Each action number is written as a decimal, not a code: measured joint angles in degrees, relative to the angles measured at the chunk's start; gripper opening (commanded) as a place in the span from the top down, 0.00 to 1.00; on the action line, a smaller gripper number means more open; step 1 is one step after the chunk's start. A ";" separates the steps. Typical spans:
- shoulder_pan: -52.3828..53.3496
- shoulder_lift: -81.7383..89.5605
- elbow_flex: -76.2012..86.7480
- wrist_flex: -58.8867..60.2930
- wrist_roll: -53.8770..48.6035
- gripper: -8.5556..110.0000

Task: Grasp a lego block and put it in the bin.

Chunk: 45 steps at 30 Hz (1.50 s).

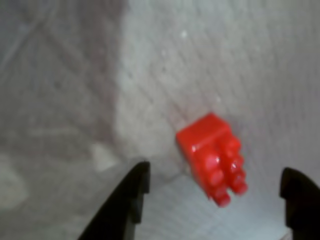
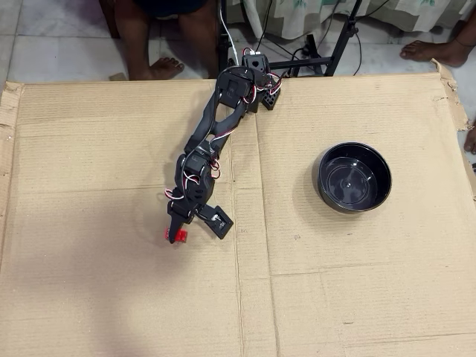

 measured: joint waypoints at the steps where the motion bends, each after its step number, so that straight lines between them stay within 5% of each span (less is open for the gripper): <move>1: 0.00 -0.35 0.00 -0.35 -0.09 0.68; 20: 0.09 -1.85 -0.70 -4.83 -0.09 0.69; 26: 0.44 -1.85 -0.70 -4.83 -0.09 0.80; 40: 1.49 -1.85 -0.70 -4.75 -0.09 0.82; 45: 1.49 -1.85 -0.70 -4.75 -0.09 0.90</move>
